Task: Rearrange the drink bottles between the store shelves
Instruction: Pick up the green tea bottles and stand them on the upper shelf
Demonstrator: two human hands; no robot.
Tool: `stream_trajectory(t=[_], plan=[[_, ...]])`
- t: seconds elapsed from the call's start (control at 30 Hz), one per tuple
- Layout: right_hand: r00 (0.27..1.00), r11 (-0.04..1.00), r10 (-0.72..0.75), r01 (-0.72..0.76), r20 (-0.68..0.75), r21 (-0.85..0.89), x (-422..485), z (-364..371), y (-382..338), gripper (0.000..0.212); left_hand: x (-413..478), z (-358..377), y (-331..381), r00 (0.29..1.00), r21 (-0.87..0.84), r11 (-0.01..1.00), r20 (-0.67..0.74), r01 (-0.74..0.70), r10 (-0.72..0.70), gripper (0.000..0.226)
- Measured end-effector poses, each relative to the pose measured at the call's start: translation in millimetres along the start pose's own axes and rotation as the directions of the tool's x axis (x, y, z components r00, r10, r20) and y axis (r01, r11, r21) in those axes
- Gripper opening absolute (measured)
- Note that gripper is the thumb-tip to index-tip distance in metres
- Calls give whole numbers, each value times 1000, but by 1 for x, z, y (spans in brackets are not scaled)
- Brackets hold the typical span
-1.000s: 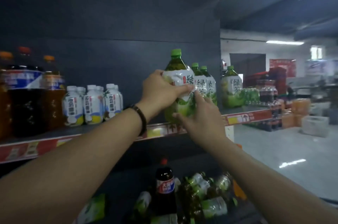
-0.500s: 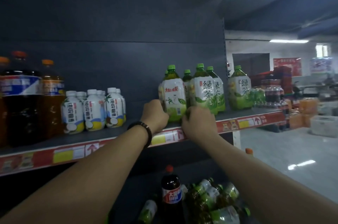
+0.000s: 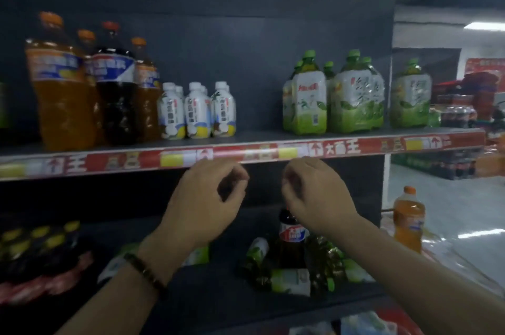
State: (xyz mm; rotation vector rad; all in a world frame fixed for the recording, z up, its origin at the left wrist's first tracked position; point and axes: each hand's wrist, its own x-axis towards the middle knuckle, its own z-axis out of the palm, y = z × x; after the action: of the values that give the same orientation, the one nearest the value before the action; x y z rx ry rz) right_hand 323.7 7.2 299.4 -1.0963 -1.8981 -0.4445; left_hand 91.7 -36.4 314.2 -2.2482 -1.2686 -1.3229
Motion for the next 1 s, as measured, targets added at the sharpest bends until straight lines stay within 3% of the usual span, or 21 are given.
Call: stream_trajectory(t=[0.13, 0.23, 0.37, 0.47, 0.63, 0.8, 0.87, 0.93, 1.0], plan=[[945, 999, 20, -34, 328, 39, -29, 49, -47, 9, -98, 13, -66, 957, 33, 964, 116, 265, -267, 13], [855, 998, 51, -68, 516, 14, -41, 97, -81, 18, -159, 24, -119, 823, 127, 859, 250, 495, -511, 24], [699, 997, 51, -75, 714, 2, -54, 169, -121, 18, -222, 37, -195, 642, 271, 731, 353, 626, -681, 41], [678, 999, -35, 7, 734, 41, -68, 229, -143, 20, -261, 50, -256, 573, 296, 609, 207, 736, -793, 29], [652, 989, -43, -79, 757, 124, -76, 329, -179, 25, -262, 40, -277, 450, 137, 451, 39, 882, -892, 41], [619, 976, -109, -82, 777, 203, -69, 409, -202, 91, -267, 48, -291, 313, 24, 323, 191, 946, -930, 64], [646, 970, -188, 2, 740, 244, -68, 434, -211, 107, -266, 52, -294, 330, -20, 335, 235, 942, -914, 65], [652, 963, -261, 123, 712, 240, -72, 455, -213, 110, -262, 52, -293, 378, -35, 383, 261, 923, -888, 52], [679, 958, -274, 134, 681, 252, -78, 468, -206, 105, -260, 52, -291, 411, -48, 416, 300, 908, -861, 38]])
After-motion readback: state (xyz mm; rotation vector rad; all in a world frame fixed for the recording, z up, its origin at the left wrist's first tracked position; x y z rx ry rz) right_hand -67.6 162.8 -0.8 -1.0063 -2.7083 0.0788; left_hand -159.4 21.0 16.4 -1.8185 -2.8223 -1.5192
